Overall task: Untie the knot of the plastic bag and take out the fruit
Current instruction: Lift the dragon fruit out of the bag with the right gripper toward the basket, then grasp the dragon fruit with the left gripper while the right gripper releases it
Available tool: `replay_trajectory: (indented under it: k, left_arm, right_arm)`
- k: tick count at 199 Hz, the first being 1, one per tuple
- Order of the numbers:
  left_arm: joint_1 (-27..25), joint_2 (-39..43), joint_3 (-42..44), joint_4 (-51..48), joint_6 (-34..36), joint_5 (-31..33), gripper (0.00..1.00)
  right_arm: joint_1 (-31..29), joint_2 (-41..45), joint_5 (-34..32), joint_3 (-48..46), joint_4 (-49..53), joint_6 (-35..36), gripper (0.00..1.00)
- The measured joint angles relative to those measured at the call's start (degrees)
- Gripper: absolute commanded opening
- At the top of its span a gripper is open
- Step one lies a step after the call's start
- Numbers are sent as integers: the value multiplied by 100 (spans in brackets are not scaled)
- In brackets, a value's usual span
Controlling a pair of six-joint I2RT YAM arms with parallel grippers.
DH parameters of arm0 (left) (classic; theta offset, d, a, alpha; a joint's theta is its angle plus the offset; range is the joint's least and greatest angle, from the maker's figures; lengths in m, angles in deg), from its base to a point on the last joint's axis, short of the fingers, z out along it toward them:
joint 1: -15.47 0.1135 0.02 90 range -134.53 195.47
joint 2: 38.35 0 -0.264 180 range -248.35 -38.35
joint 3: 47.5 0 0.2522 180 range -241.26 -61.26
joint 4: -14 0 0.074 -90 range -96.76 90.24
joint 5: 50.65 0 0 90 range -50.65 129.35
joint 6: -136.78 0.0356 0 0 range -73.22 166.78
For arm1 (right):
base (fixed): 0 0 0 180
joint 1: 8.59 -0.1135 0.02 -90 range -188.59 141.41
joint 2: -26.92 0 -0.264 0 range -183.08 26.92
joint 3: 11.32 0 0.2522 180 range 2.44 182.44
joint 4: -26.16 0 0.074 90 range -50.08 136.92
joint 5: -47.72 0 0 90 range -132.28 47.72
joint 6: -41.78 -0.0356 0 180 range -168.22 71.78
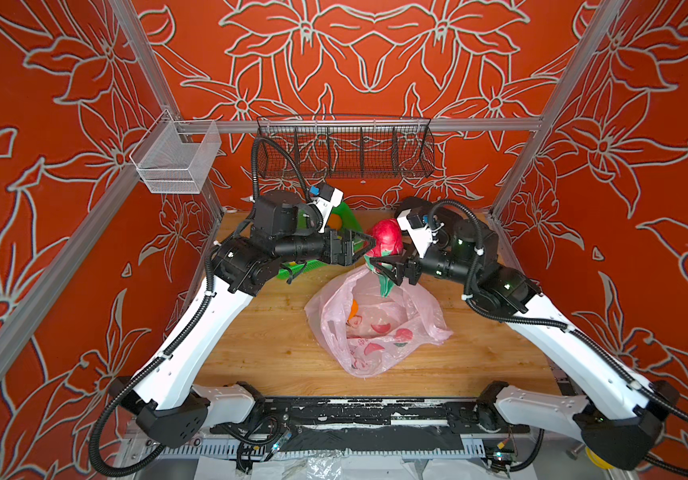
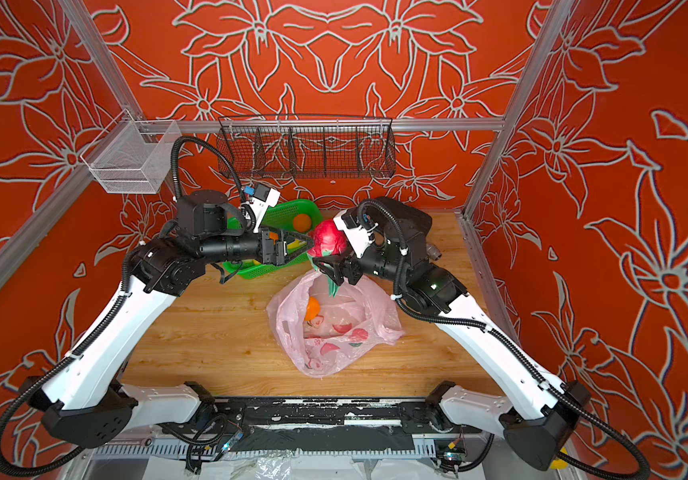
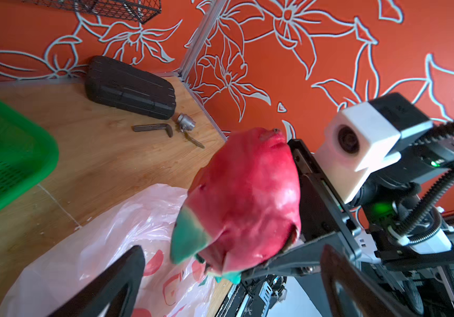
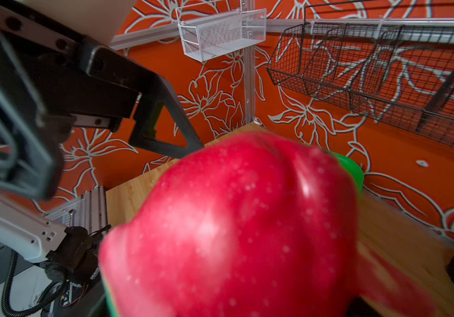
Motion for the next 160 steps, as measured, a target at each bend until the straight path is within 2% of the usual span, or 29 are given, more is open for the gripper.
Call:
replay_trajectory:
  k: [43, 76, 100, 138, 147, 160]
  left_arm:
    - [-33, -190, 26, 232, 85, -146, 98]
    - [-197, -479, 17, 326, 284, -295, 99]
    - [-260, -645, 26, 385, 376, -424, 88]
    - [-254, -614, 125, 507, 389, -404, 63]
    - [-254, -603, 144, 529, 385, -402, 58]
    - [-254, -592, 149, 533, 380, -382, 53]
  right_arm:
    - [7, -223, 533, 151, -52, -7, 57]
    - [4, -334, 691, 181, -81, -87, 58]
    - [7, -343, 684, 181, -46, -96, 58]
    - [7, -343, 595, 181, -46, -79, 61]
    - [7, -343, 592, 181, -44, -79, 67]
    - [4, -343, 595, 181, -50, -79, 84]
